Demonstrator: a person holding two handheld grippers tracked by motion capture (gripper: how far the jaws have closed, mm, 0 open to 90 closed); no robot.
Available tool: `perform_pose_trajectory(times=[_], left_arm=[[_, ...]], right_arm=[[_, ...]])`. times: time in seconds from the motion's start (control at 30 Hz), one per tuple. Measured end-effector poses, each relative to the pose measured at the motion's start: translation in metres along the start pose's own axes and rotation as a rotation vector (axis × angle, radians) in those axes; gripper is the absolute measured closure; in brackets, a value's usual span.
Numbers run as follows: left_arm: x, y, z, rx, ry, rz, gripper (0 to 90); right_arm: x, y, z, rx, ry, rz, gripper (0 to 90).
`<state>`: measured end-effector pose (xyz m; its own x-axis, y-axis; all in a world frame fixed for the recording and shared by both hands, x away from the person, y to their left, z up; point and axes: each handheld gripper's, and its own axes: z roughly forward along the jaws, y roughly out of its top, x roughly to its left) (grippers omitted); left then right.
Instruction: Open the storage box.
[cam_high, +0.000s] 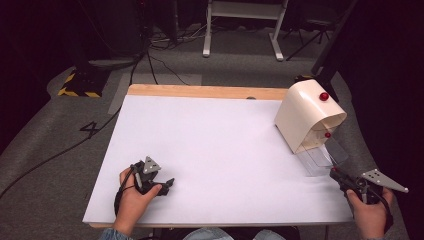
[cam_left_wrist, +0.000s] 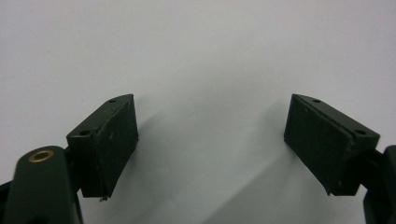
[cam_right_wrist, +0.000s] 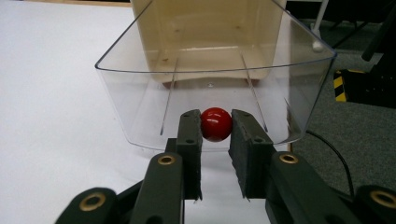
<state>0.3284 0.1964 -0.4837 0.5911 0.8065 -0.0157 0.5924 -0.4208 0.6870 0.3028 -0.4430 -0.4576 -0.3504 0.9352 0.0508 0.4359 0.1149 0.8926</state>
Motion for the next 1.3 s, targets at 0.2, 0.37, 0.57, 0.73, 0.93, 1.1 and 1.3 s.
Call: perform_pose_trajectory(times=[0.2, 0.37, 0.57, 0.73, 0.93, 1.1, 1.3], left_arm=[[0.000, 0.000, 0.000, -0.001, 0.003, 0.002, 17.7], [0.000, 0.000, 0.000, -0.002, 0.004, 0.003, 17.6], [0.000, 0.000, 0.000, -0.001, 0.003, 0.002, 17.7], [0.000, 0.000, 0.000, -0.004, 0.002, -0.002, 17.7], [0.000, -0.001, 0.000, -0.003, 0.004, 0.005, 17.7], [0.000, -0.001, 0.000, -0.004, 0.004, 0.006, 17.7], [0.000, -0.001, 0.000, -0.006, 0.003, 0.005, 17.8]], right_arm=[[-0.001, -0.005, -0.001, 0.022, 0.001, 0.004, 73.9], [-0.002, -0.007, -0.001, 0.053, 0.009, 0.017, 68.0], [0.000, -0.002, -0.009, 0.025, -0.001, 0.016, 62.7], [0.003, 0.009, -0.012, 0.001, -0.004, -0.008, 60.5], [0.008, 0.026, -0.012, -0.036, 0.000, -0.037, 58.7], [0.014, 0.040, -0.006, -0.053, 0.020, -0.054, 58.1], [0.016, 0.058, 0.000, -0.079, 0.043, -0.068, 57.3]])
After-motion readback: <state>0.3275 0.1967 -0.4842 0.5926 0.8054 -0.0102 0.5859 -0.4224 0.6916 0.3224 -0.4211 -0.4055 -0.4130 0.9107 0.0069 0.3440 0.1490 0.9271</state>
